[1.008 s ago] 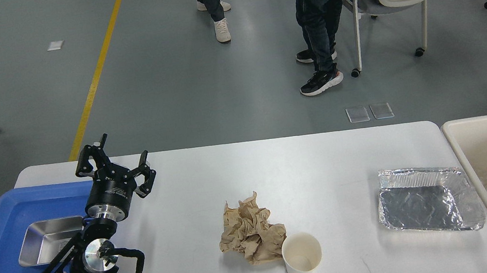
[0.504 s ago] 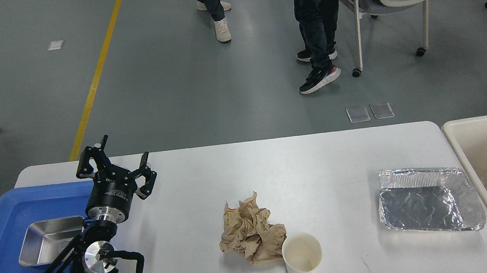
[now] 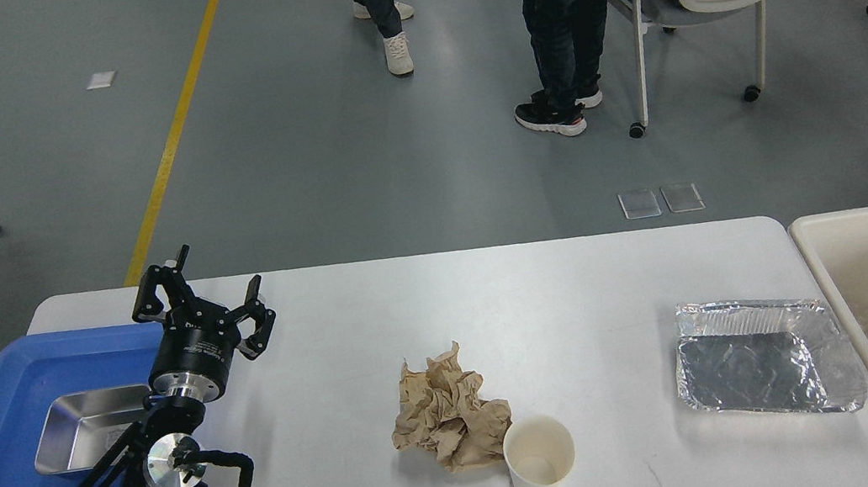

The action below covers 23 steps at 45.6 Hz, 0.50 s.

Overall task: Tidy desktop
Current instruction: 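Move the right gripper away from the foil tray toward the bin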

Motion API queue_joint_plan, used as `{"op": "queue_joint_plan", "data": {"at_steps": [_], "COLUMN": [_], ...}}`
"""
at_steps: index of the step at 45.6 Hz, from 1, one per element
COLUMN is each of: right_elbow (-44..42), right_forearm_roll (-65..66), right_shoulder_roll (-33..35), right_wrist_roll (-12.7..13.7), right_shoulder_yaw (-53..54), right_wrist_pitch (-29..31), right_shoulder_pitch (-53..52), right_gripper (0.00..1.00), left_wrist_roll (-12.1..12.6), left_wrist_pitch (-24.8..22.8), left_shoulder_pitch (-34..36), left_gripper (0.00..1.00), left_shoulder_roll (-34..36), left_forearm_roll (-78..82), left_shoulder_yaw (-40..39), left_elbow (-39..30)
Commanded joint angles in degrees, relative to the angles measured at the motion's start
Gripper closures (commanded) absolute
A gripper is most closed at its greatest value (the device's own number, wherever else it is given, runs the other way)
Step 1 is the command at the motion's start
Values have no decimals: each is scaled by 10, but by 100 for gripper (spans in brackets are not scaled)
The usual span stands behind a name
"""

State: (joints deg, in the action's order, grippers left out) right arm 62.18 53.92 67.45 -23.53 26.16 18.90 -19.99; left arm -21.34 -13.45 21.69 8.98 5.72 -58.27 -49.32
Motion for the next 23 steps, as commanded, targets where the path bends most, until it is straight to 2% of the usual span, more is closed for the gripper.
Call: {"op": "queue_joint_plan", "data": {"at_steps": [1,8,23], "right_elbow": [-34,-79,-160], "right_forearm_roll": [61,118,119], "right_shoulder_roll": [-45,-95,-152], "right_wrist_roll": [-24,-34,-36], "right_shoulder_yaw": [-11,-45,-49], "right_wrist_pitch": [0,1,1], "right_shoulder_pitch": [-1,-7,-29], "right_gripper": [0,0,0], "left_wrist_roll": [-1,-2,-2], "left_wrist_pitch": [0,-1,-12], "left_shoulder_pitch": [-1,-2,-17], "left_gripper": [3,3,3], "left_shoulder_roll": [4,9,10], "left_forearm_roll": [1,0,1], "left_shoulder_yaw": [0,-1,-2], "left_elbow": [0,0,0]}}
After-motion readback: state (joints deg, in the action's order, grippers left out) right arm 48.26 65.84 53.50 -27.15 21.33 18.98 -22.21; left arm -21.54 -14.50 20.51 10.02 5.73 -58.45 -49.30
